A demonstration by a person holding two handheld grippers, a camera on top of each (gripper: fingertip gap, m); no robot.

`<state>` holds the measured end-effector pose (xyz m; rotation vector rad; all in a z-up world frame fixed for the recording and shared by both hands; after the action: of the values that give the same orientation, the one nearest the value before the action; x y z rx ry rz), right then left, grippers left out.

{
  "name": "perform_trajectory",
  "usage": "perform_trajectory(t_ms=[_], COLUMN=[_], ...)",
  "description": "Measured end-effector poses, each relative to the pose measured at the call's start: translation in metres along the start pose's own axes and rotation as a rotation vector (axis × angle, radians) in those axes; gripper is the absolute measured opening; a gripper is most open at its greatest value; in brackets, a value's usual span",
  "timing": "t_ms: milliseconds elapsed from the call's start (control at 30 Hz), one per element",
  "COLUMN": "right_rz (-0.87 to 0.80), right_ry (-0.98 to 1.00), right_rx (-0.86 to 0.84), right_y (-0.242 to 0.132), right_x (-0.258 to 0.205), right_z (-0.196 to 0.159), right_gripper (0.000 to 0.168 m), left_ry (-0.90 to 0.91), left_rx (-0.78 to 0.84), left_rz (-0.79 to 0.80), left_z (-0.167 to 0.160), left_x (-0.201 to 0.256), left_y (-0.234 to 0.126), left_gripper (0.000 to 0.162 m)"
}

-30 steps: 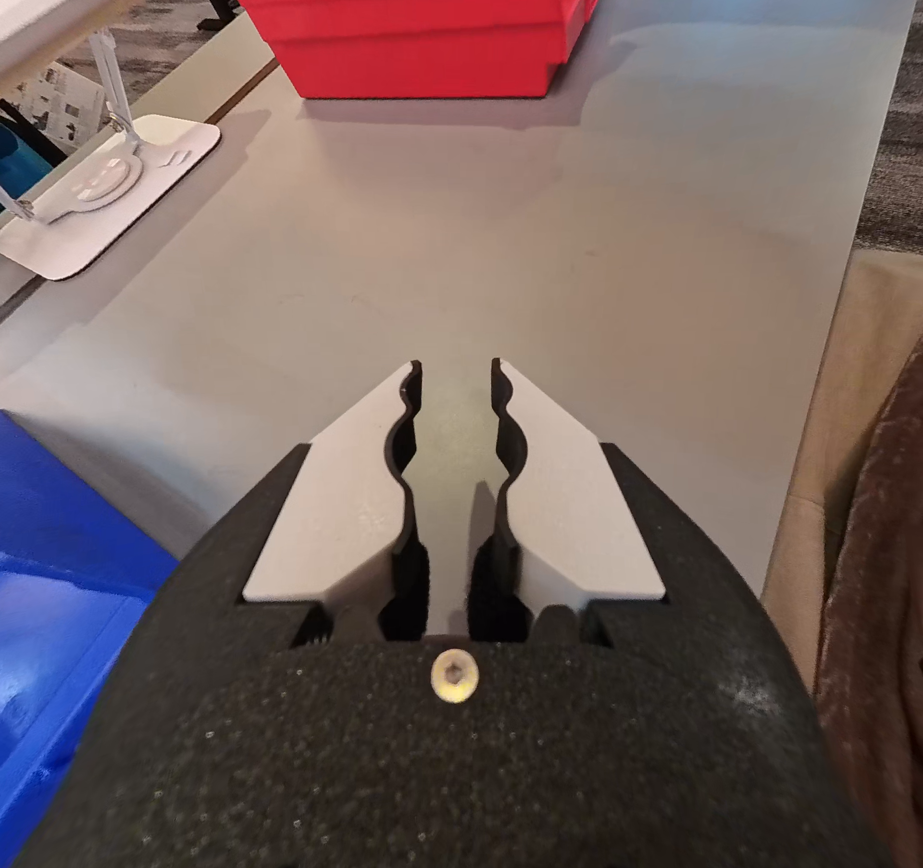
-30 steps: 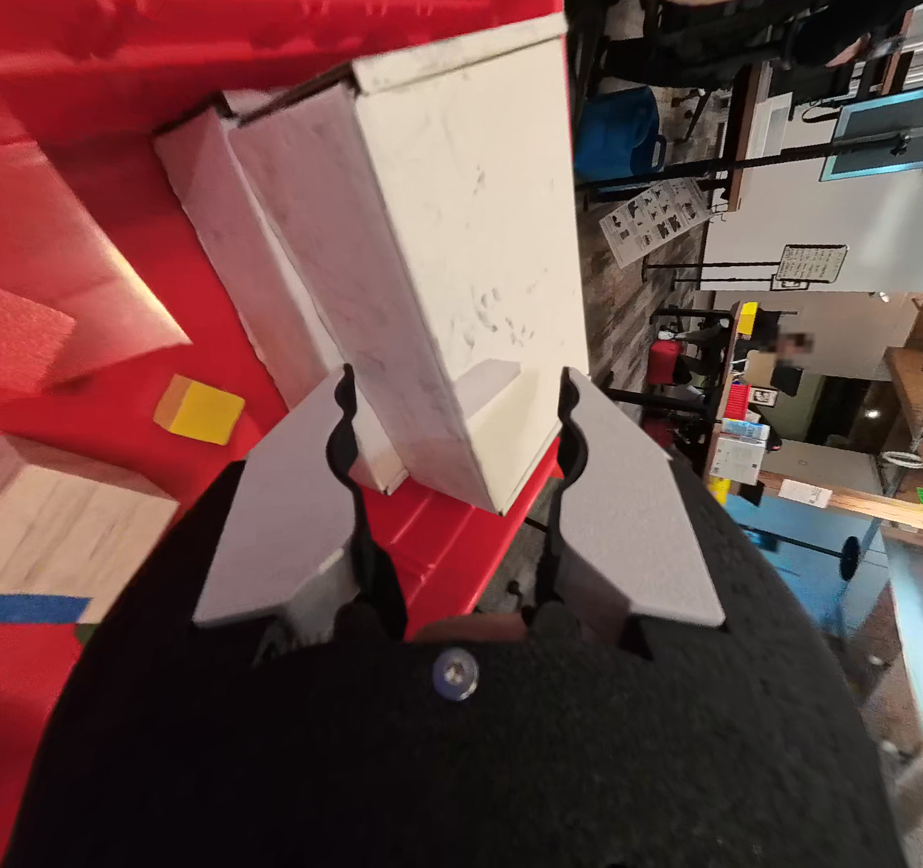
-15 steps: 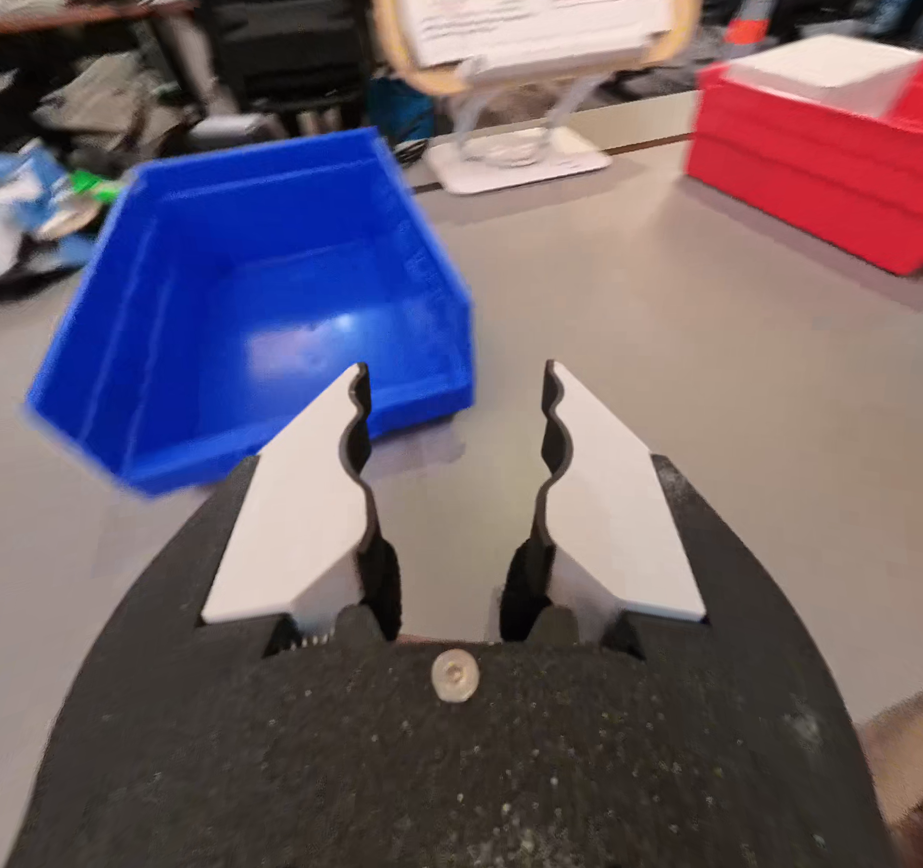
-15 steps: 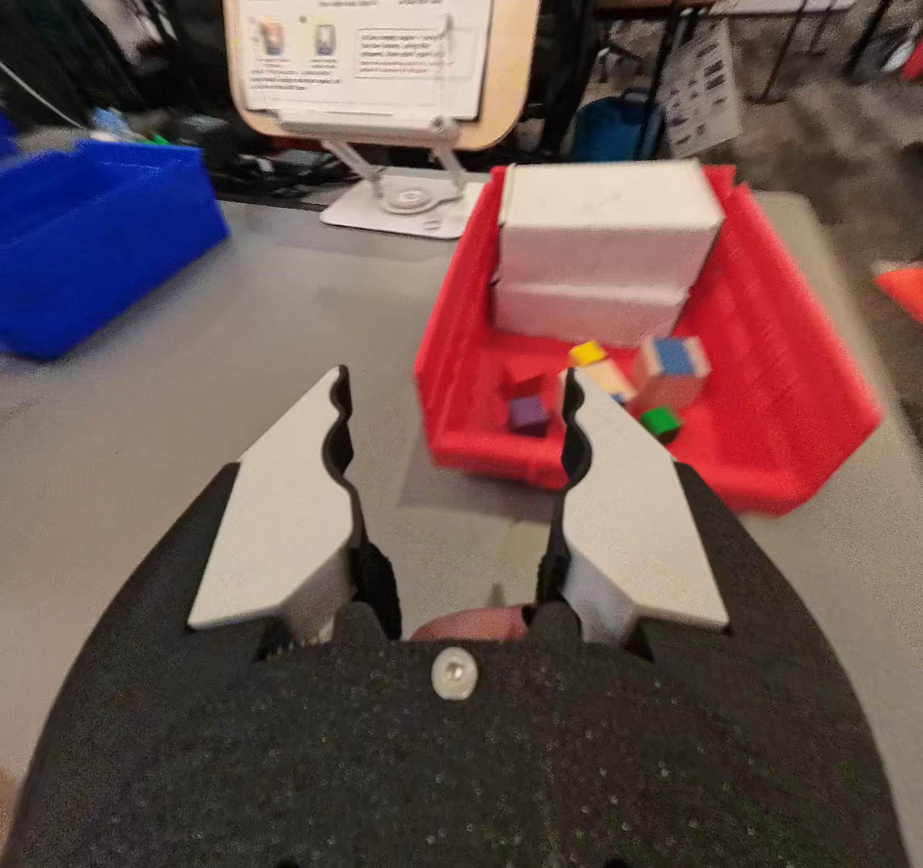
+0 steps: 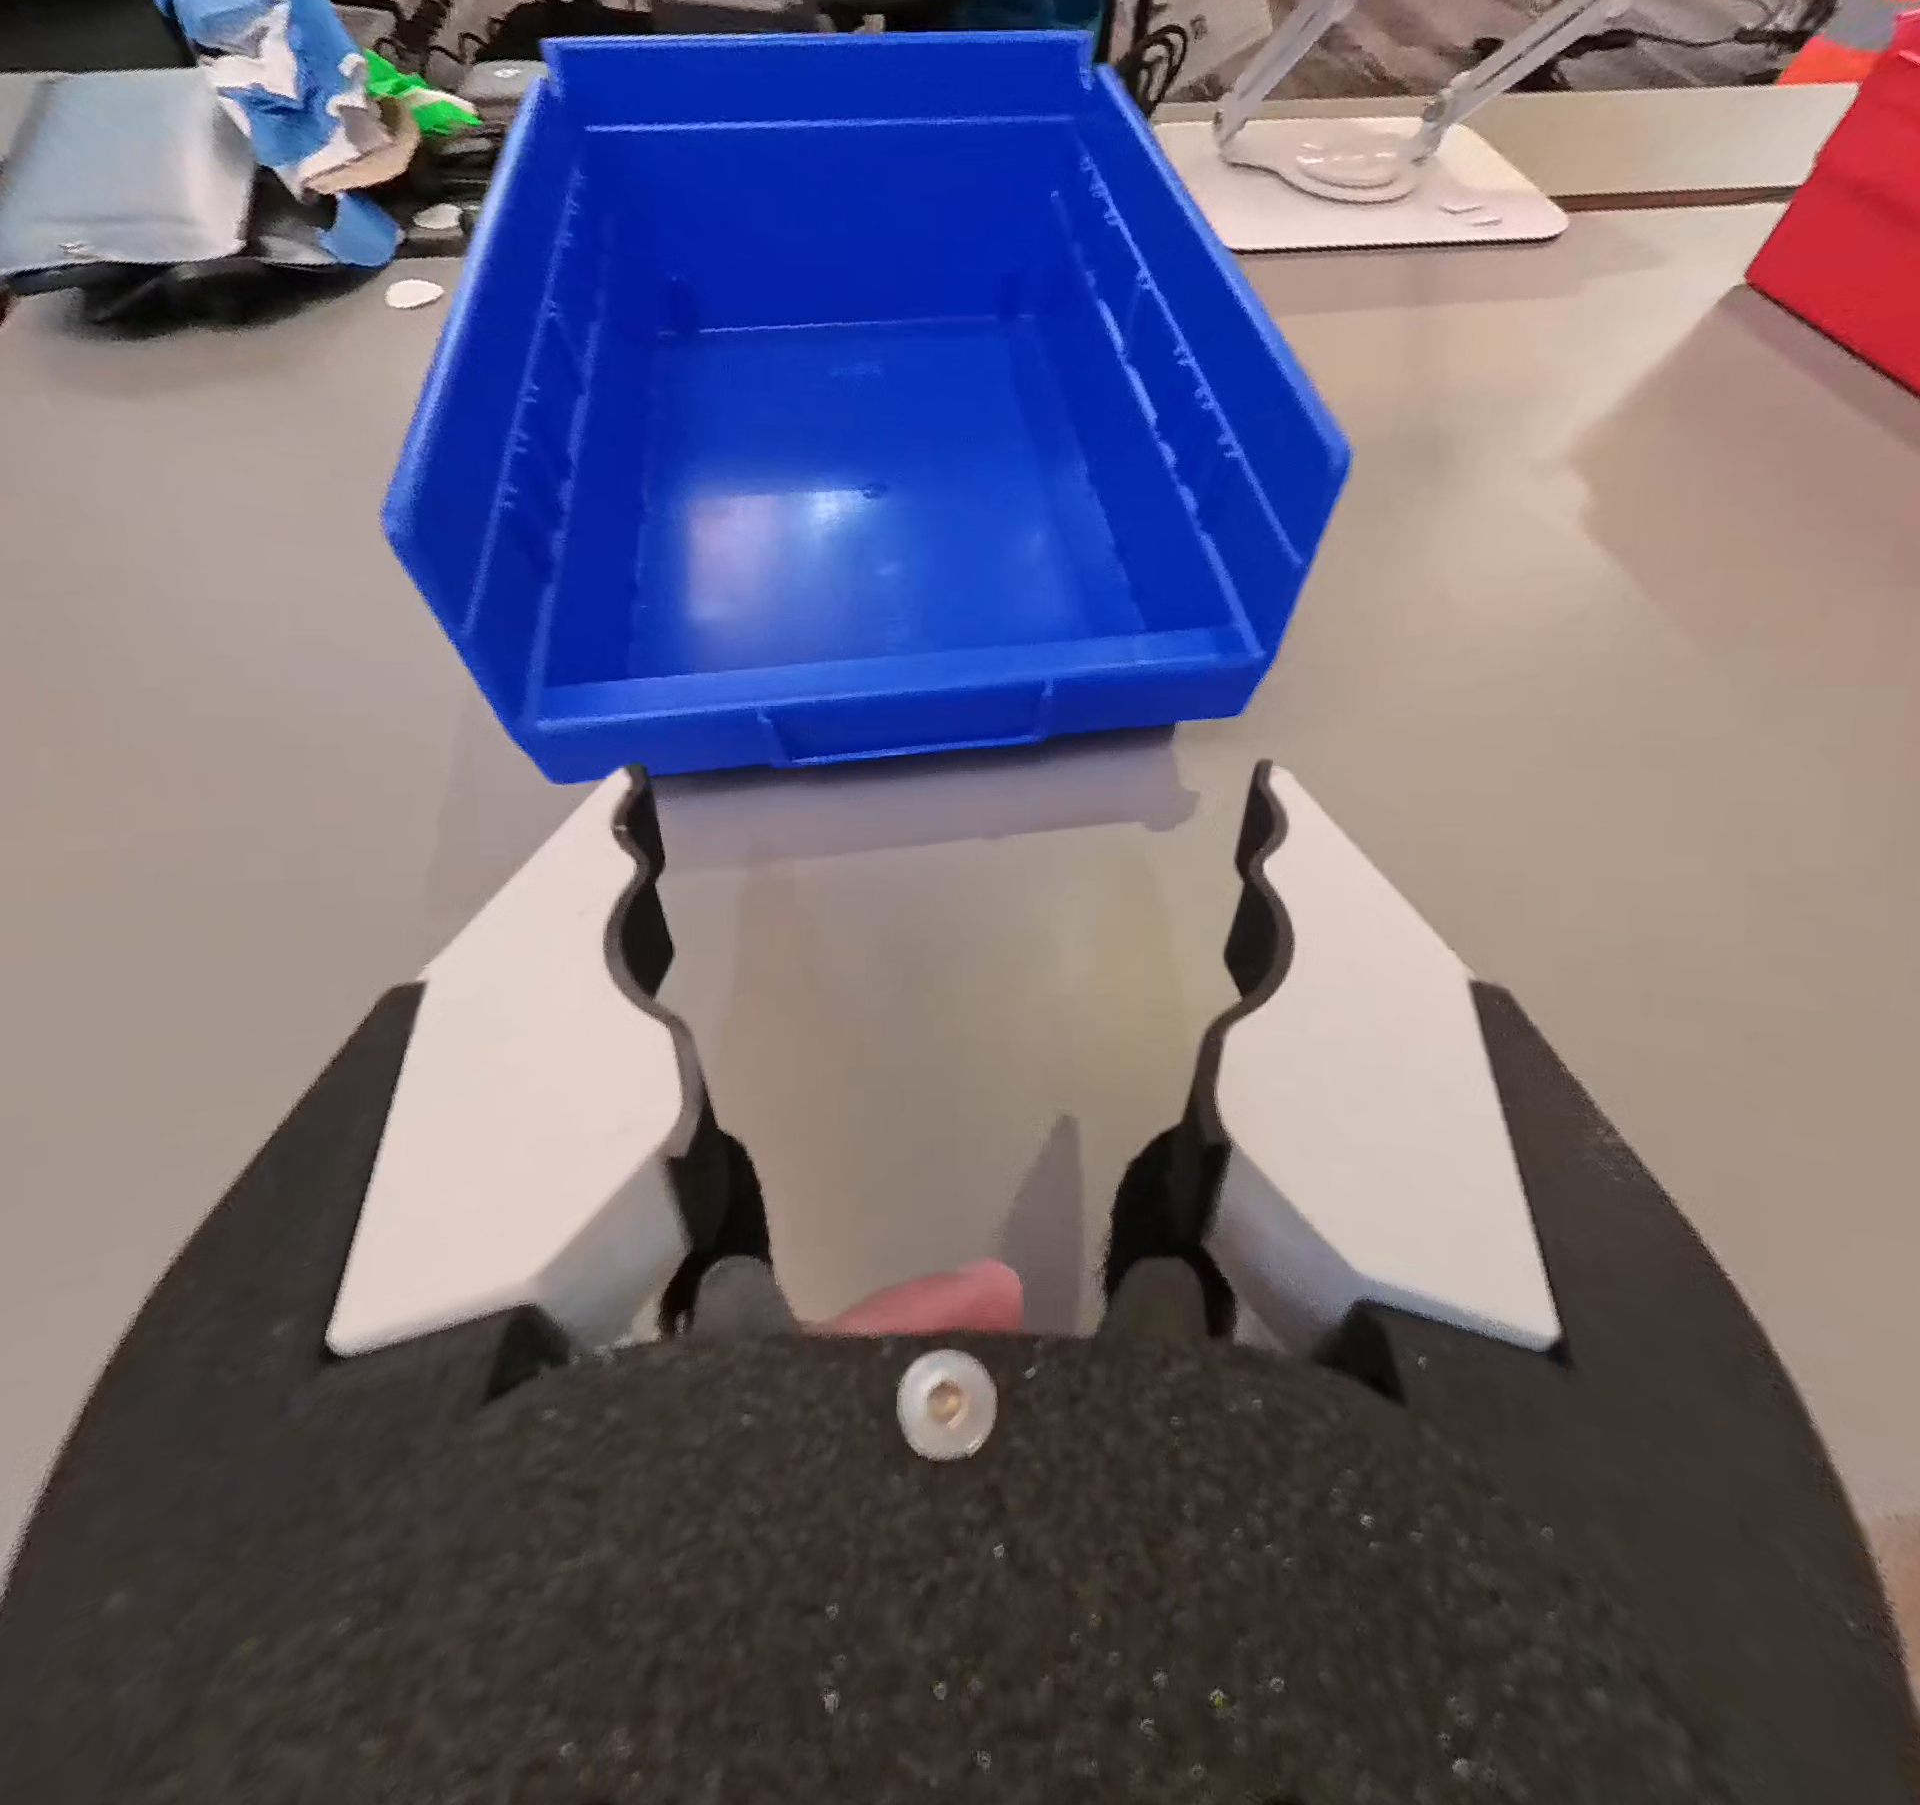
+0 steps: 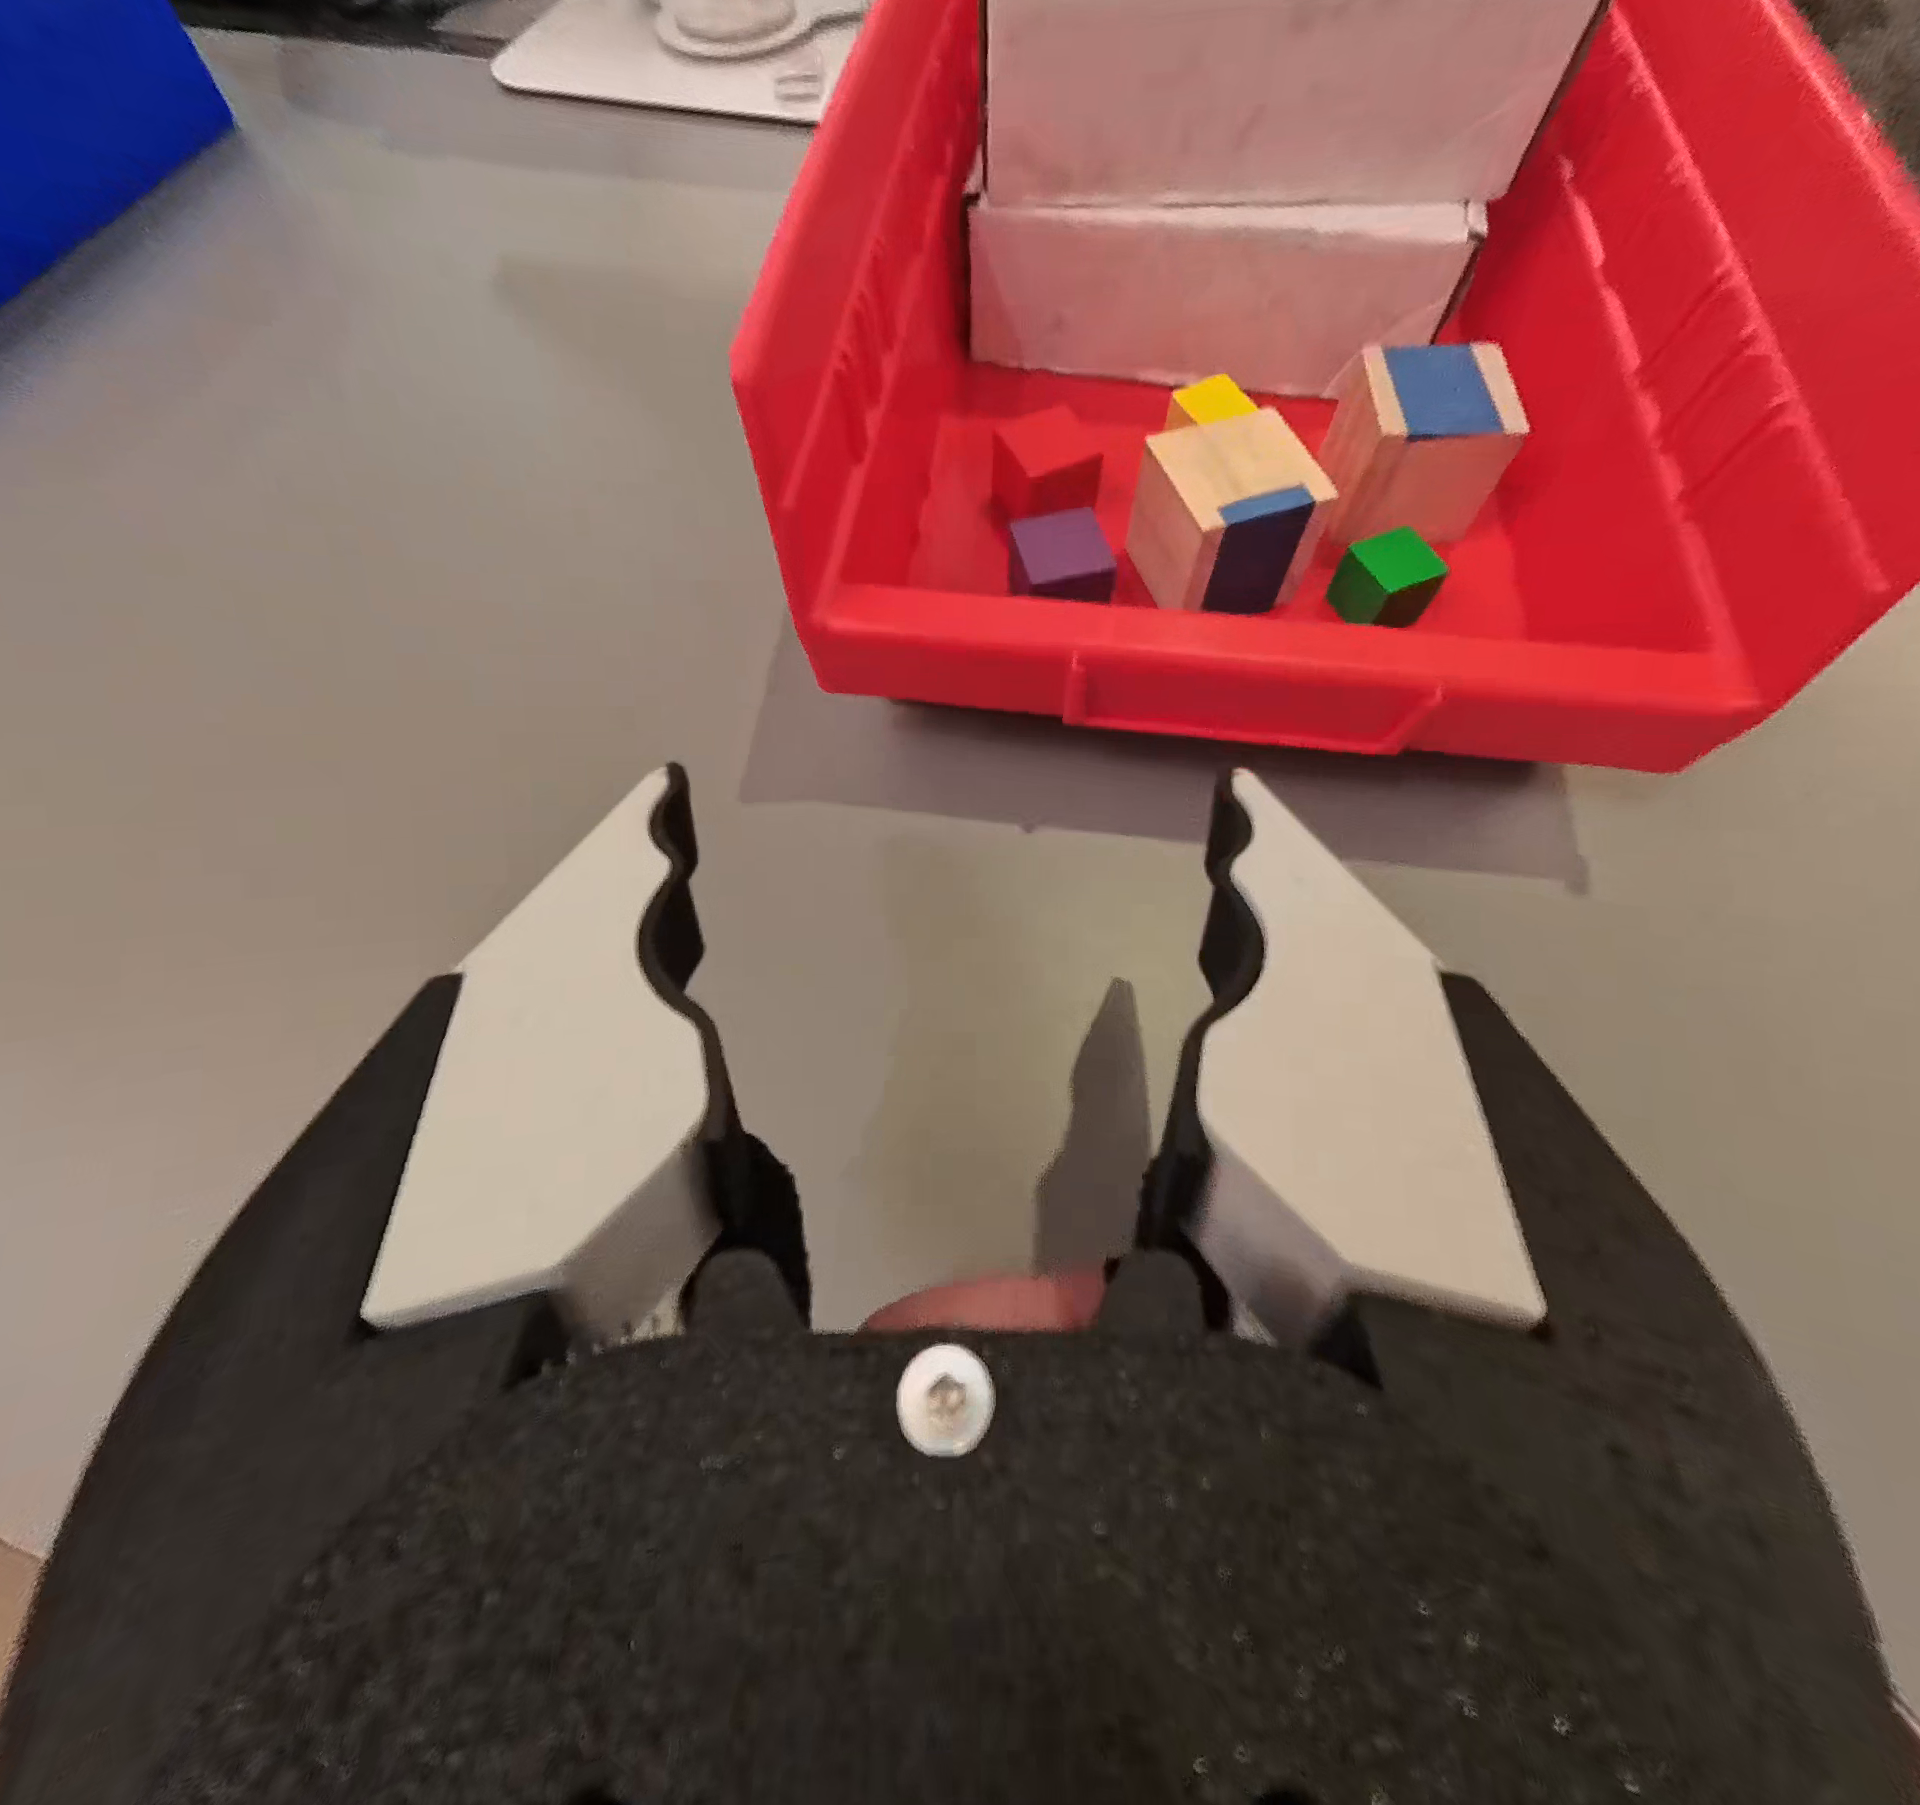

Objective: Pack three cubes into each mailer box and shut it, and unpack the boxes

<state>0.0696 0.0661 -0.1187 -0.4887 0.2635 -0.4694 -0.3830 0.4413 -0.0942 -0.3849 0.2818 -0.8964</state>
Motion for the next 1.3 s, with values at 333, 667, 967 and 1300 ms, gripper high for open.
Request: perform_trajectory(t_ms=[333, 667, 967, 1300], right_rz=[0.056, 0.077, 0.099, 0.127], right_ry=[0.142, 0.176, 0.185, 0.197], right_rx=[0.093, 0.104, 0.108, 0.127], right_y=[-0.014, -0.016, -0.017, -0.024], right_x=[0.008, 0.006, 0.014, 0.021], right_z=[0.008, 0.010, 0.009, 0.008], right_gripper=[0.098, 0.081, 0.058, 0.036], left_ry=[-0.016, -0.064, -0.052, 0.081], left_rx=[-0.060, -0.108, -0.040, 0.030], left_rz=[-0.029, -0.191, -0.187, -0.159], left_z=[-0.001, -0.007, 0.001, 0.009], left_x=[0.019, 0.027, 0.019, 0.034], left_y=[0.000, 0.005, 0.002, -0.001], left_gripper=[0.113, 0.086, 0.048, 0.029])
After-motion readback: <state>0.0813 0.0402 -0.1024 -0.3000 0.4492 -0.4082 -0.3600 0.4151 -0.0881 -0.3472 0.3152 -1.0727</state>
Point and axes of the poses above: each gripper's, where its closed fingertips meet, y out along the fingers, z out of its top, x = y × z across the jaws, the point moved 9 cm from there along -y, back along the fingers, and after that the axes turned 6 degrees about y, right-handed, at the moved point
